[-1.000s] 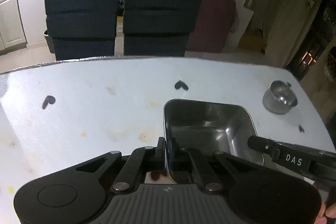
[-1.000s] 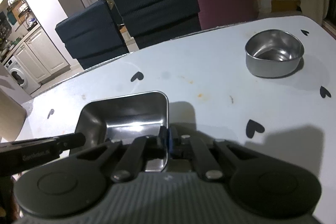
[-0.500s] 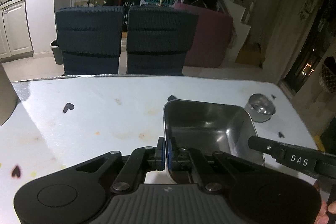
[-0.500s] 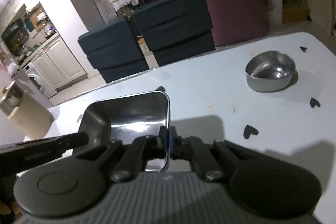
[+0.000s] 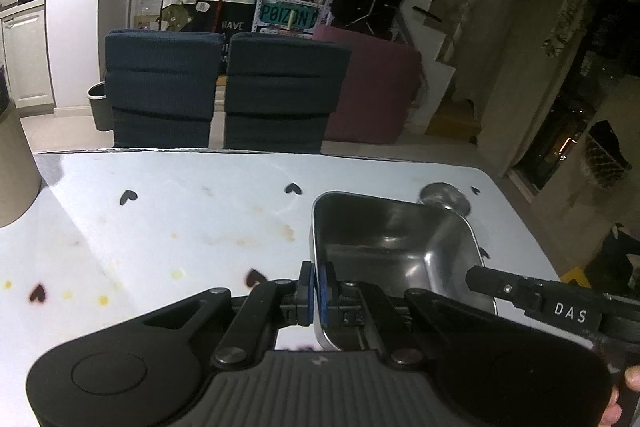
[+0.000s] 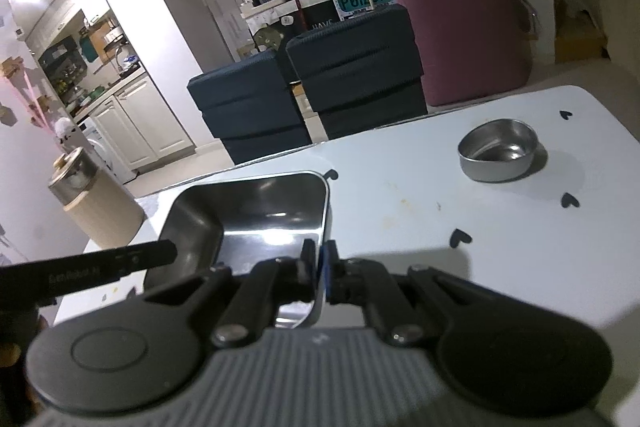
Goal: Organize plates and bowls
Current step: 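Lift the second steel tray with both grippers and carry it to the first tray, then lower the second steel tray onto the first tray with both grippers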
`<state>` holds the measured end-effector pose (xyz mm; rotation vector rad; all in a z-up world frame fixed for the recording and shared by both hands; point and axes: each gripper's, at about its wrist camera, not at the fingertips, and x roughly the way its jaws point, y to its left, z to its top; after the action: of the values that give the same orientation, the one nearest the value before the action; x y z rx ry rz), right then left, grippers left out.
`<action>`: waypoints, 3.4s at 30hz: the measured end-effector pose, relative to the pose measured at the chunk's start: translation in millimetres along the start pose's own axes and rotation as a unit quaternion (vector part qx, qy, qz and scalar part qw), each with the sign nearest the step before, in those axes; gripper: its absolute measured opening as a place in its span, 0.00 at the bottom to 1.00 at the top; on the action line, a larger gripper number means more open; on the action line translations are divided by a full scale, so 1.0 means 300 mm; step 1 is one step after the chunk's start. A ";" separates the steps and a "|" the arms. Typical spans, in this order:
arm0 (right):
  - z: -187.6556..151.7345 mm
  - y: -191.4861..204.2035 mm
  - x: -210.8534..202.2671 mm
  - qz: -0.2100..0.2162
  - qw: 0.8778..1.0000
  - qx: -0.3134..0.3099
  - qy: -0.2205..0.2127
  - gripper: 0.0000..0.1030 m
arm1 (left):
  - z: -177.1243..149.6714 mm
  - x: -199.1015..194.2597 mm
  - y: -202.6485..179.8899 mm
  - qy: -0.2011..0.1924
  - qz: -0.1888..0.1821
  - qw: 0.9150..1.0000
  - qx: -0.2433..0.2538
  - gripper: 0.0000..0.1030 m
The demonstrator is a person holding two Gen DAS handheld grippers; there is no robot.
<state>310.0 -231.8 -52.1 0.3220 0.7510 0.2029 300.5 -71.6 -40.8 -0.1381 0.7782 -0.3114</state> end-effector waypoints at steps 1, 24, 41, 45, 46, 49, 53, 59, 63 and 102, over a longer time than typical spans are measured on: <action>-0.002 -0.006 -0.011 0.001 1.000 -0.001 0.000 0.05 | -0.010 -0.007 -0.008 0.001 -0.003 1.000 0.001 0.03; -0.129 -0.121 -0.165 -0.035 0.999 -0.028 0.021 0.06 | -0.215 0.062 -0.164 0.071 -0.034 0.996 0.041 0.05; -0.162 -0.111 -0.147 -0.058 0.995 -0.074 0.042 0.08 | -0.309 0.179 -0.197 0.130 -0.017 0.988 0.078 0.10; -0.161 -0.112 -0.145 -0.061 0.994 -0.080 0.045 0.09 | -0.312 0.188 -0.200 0.134 -0.021 0.988 0.076 0.10; -0.160 -0.113 -0.145 -0.062 0.994 -0.081 0.044 0.09 | -0.312 0.191 -0.201 0.134 -0.021 0.988 0.076 0.10; -0.158 -0.120 -0.145 -0.061 0.994 -0.077 0.044 0.09 | -0.315 0.198 -0.203 0.136 -0.020 0.987 0.079 0.10; -0.164 -0.118 -0.134 -0.063 0.993 -0.082 0.051 0.09 | -0.322 0.209 -0.205 0.141 -0.016 0.986 0.083 0.11; -0.167 -0.112 -0.122 -0.064 0.992 -0.090 0.058 0.09 | -0.334 0.226 -0.206 0.148 -0.012 0.985 0.089 0.11; -0.169 -0.111 -0.111 -0.068 0.991 -0.095 0.066 0.09 | -0.341 0.239 -0.206 0.152 -0.011 0.984 0.092 0.11; -0.228 -0.238 0.051 -0.116 0.973 -0.103 0.172 0.10 | -0.364 0.267 -0.204 0.170 -0.034 0.979 0.104 0.19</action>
<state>278.1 -279.2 -134.0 -0.0033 1.0931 0.1146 263.1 -156.4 -156.9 0.0885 1.0753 -0.4866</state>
